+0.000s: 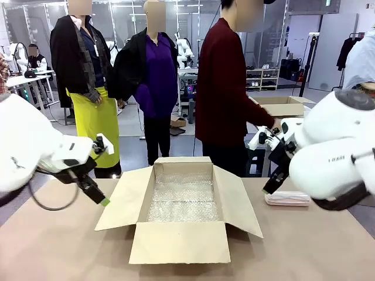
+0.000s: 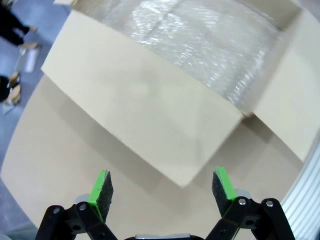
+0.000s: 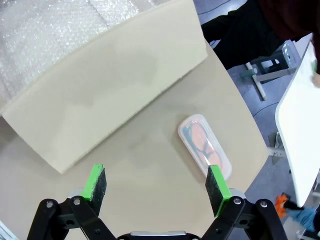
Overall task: Pack the glasses set securely to prepare it for shipping.
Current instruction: Place the Glasses case inside the Package Box.
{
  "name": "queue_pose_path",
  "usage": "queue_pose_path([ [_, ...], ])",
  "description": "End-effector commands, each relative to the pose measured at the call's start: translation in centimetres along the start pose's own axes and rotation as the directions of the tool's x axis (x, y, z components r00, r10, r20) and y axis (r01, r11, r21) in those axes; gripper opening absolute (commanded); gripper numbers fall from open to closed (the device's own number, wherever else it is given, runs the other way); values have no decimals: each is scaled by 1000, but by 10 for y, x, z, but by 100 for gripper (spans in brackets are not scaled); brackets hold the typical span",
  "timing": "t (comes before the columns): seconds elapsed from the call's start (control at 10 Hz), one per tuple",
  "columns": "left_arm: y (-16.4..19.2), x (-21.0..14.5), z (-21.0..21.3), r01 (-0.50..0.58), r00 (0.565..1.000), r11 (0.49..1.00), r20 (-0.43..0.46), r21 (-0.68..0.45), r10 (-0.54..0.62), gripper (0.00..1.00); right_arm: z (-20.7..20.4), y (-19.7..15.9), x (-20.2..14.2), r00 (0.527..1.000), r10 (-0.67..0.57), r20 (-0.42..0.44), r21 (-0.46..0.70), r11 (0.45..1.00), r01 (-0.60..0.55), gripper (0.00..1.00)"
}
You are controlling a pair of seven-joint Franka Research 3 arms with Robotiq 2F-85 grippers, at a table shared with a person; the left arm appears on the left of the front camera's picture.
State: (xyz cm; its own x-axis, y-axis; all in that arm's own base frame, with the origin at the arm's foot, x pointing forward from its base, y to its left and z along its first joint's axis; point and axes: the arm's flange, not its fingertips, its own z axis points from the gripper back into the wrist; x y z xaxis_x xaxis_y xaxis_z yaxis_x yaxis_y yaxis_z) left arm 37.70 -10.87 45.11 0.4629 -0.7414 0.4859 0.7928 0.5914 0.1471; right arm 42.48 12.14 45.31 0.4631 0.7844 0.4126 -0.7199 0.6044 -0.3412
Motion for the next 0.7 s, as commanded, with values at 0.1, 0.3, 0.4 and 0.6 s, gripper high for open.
queue_pose_path([
  [0.1, 18, -46, 54, 186, 978, 978, 117, -98, -175, 100, -13, -64, -1, 945, 322, -51, 42, 946, -320, 100],
  [0.3, 30, -65, 62, 307, 924, 937, 288, -166, -252, 100, -31, -97, -5, 924, 381, 21, 101, 919, -381, 100],
  [0.4, 32, -67, 61, 292, 916, 942, 330, -164, -227, 100, -41, -106, -7, 909, 417, -4, 155, 898, -411, 100],
  [0.6, 32, -69, 57, 280, 902, 943, 386, -181, -194, 100, -55, -109, -8, 895, 443, 46, 189, 876, -443, 100],
])
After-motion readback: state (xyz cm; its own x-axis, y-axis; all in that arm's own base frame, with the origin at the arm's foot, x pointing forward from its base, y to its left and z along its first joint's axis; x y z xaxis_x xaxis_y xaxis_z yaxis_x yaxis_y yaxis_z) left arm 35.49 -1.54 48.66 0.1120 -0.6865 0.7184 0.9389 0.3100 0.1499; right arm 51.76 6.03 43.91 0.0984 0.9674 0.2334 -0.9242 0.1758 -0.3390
